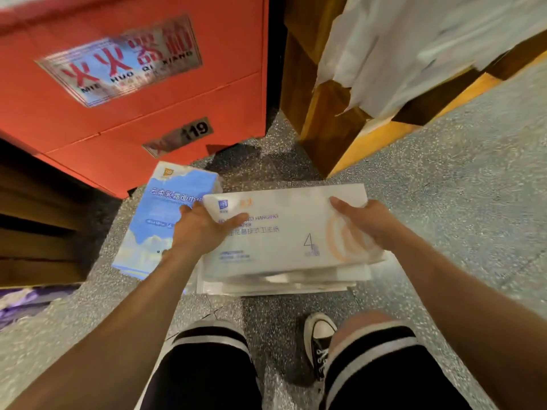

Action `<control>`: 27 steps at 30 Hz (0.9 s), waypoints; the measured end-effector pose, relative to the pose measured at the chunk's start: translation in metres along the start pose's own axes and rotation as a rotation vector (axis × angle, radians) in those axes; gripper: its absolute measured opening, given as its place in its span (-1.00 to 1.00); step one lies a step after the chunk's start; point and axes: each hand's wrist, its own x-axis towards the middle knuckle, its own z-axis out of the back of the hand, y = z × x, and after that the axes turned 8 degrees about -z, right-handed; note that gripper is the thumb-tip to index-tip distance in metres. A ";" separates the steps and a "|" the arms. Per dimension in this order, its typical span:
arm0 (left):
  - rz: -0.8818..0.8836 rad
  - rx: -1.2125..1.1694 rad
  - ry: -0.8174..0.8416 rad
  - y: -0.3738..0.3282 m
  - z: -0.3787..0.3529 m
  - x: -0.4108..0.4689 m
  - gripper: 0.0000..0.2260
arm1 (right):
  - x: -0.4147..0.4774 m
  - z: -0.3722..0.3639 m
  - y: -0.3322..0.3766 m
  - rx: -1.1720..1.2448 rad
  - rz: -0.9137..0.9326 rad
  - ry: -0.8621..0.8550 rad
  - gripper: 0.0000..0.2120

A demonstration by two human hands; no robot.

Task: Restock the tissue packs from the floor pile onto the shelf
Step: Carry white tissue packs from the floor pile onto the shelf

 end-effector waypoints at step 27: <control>-0.129 -0.817 -0.612 -0.156 0.461 -0.269 -0.80 | -0.410 0.208 0.334 0.022 0.468 0.090 -0.65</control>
